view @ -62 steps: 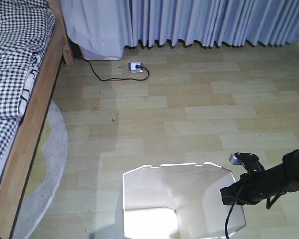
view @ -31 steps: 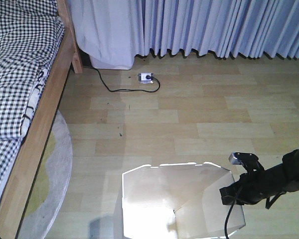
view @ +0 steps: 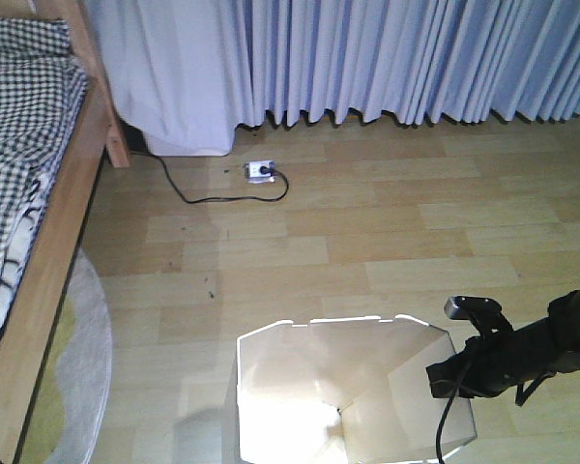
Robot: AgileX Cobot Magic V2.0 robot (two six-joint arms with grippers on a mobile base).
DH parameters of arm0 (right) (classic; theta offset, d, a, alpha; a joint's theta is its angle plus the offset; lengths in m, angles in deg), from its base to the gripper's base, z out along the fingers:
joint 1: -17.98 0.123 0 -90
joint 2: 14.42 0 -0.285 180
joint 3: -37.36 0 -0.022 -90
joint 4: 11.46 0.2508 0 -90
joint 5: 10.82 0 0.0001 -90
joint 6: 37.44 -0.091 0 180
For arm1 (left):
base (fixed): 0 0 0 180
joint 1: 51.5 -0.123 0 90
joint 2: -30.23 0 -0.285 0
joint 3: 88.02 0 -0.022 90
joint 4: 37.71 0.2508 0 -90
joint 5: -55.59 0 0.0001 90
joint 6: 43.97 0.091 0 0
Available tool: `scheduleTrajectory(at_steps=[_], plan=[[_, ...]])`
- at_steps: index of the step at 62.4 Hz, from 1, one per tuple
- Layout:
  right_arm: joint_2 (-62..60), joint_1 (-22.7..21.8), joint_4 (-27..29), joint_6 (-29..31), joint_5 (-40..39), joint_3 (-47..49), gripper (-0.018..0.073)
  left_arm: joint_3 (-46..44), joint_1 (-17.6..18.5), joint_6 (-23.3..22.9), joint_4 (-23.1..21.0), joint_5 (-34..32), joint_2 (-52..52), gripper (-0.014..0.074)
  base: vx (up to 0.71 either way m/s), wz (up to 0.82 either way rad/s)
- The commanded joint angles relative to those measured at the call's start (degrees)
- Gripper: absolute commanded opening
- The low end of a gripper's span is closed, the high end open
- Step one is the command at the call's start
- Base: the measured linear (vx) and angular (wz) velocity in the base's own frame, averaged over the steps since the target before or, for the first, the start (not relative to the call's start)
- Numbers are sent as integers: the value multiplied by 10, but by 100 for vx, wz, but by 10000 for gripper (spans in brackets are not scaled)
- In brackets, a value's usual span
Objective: Move trash bin to bedside with robot
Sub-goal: 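Keep driving along the bed toward the curtains, bin held in right gripper, then approach the bed head near the curtains with the bin held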
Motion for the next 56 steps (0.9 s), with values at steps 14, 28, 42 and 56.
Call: scheduleTrajectory(at_steps=[14, 28, 42, 56], plan=[[-36, -2, 1, 1, 129, 1, -5, 7, 4, -8, -5, -43, -8, -6, 22, -14], [-36, -2, 1, 1, 129, 1, -5, 7, 4, -8, -5, -43, -8, -6, 23, -7], [-36, -2, 1, 1, 129, 1, -5, 7, 4, -8, -5, -43, -8, -6, 24, 2], [-36, -2, 1, 1, 129, 1, -5, 7, 4, -8, -5, -43, -8, -6, 24, 7]])
